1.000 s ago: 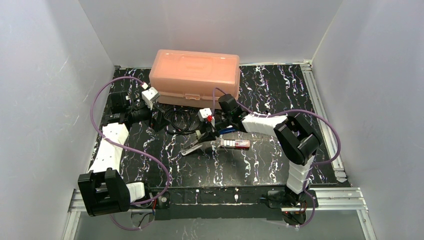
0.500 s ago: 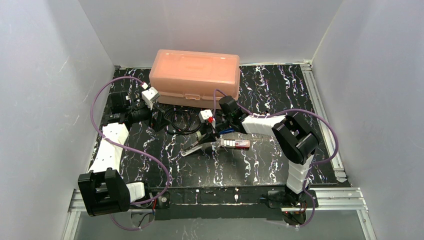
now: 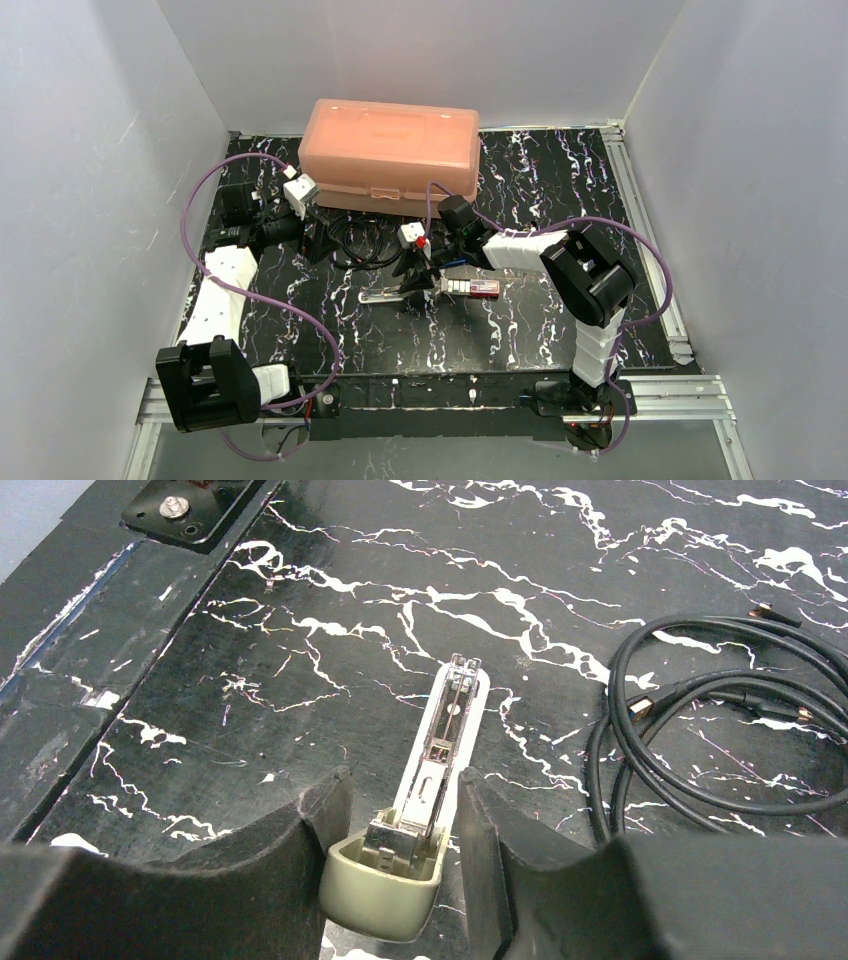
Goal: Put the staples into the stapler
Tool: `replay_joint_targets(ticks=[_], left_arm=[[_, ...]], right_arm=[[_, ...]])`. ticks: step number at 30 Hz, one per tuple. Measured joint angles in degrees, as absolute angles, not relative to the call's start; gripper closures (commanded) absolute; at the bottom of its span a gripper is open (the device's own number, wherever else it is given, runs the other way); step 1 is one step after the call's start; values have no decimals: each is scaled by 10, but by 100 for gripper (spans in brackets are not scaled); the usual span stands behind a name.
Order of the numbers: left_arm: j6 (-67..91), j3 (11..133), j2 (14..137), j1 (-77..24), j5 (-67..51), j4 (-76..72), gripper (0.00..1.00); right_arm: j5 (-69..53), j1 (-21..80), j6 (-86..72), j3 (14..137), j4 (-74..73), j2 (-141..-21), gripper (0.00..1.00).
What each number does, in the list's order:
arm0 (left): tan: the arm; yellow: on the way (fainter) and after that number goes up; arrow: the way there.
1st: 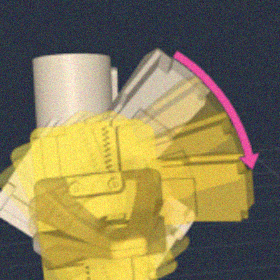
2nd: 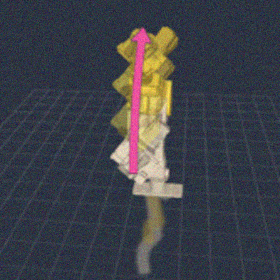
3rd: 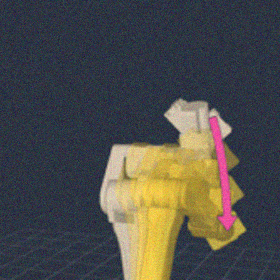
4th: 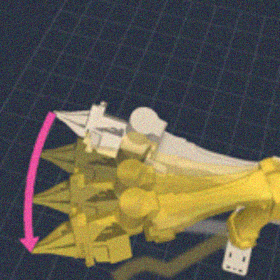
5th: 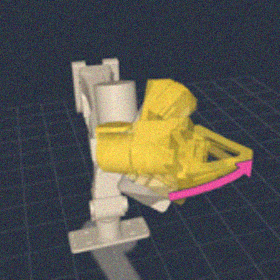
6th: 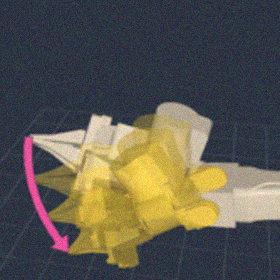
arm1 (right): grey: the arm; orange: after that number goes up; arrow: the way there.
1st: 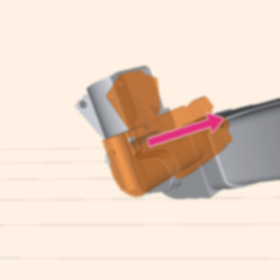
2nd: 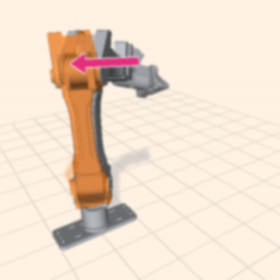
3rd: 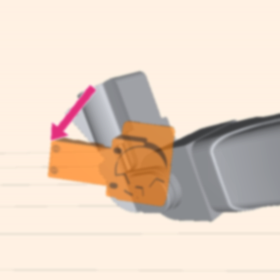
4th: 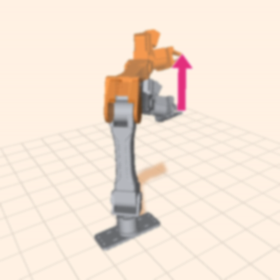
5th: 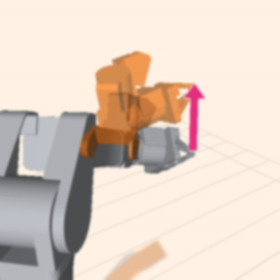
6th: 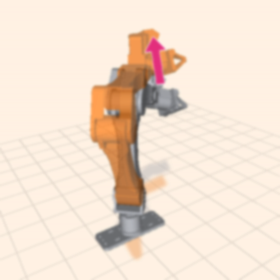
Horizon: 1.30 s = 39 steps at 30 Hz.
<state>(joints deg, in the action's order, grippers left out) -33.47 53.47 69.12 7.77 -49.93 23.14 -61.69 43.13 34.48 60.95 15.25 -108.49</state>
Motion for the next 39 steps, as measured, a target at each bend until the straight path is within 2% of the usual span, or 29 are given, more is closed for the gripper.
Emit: replay_joint_targets(ticks=[5, 14, 24, 29, 35, 39], left_arm=[[-335, 535, 691, 78, -500, 231, 2], [-339, 535, 691, 78, -499, 230, 1], [-311, 535, 689, 78, -473, 211, 1], [-299, 535, 672, 78, -465, 211, 2], [-293, 535, 636, 71, -465, 213, 1], [-293, 535, 612, 43, -467, 219, 2]], right_arm=[[-614, 430, 343, 609, 152, -1085, 44], [-559, 428, 313, 625, 129, -1082, 29], [-509, 427, 292, 682, 29, -980, 28], [-479, 417, 312, 692, -69, -912, 29], [-422, 351, 362, 683, -217, -884, 31], [-368, 318, 402, 633, -288, -884, 33]])
